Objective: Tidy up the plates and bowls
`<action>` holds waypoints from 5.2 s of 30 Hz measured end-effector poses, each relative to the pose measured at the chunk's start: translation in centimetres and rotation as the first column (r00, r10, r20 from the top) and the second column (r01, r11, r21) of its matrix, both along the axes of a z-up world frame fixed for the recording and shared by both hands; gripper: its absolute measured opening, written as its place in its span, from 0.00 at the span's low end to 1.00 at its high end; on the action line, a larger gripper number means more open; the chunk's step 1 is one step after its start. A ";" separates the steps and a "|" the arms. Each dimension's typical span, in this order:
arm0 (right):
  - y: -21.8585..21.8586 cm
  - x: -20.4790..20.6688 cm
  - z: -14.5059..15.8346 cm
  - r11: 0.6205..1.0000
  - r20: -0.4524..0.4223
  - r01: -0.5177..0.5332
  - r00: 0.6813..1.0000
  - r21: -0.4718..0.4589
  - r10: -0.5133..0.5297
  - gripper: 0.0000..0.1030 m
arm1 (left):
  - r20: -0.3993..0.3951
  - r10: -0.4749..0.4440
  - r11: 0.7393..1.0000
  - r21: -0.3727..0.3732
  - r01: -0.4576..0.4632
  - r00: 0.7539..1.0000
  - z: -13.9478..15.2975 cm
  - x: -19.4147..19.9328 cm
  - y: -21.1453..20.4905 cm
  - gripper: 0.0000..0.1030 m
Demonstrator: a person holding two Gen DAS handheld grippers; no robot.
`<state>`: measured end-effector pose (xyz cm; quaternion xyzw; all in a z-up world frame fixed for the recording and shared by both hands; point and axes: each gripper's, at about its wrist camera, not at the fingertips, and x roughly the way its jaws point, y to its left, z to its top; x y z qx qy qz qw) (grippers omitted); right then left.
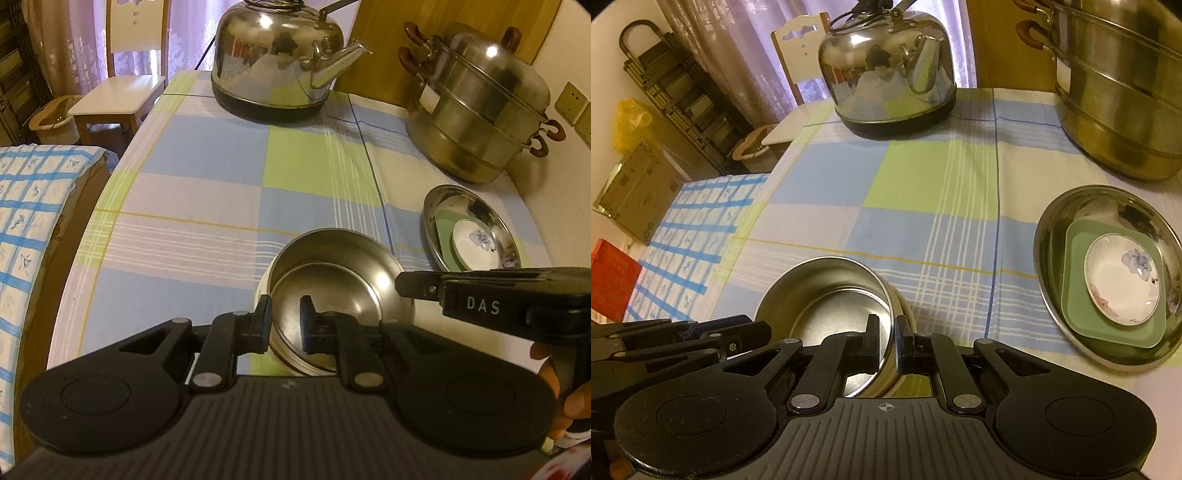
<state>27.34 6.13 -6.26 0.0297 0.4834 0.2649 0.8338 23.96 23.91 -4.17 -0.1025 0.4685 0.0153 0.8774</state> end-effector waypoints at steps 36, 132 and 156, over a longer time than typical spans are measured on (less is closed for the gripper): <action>-4.9 -4.4 1.2 0.999 0.068 0.031 0.997 0.015 -0.032 0.74 | 0.047 0.007 0.999 0.049 -0.009 0.999 2.5 -5.0 -2.8 0.73; -0.7 1.5 -4.6 0.998 -0.067 0.027 0.997 0.060 -0.023 0.57 | -0.099 0.055 0.998 -0.017 -0.057 0.994 -3.8 1.6 0.4 0.34; -4.0 3.6 -4.6 0.981 -0.089 0.193 0.978 0.034 -0.190 0.29 | -0.087 -0.108 0.994 0.004 0.109 0.990 -4.7 7.5 -4.2 0.30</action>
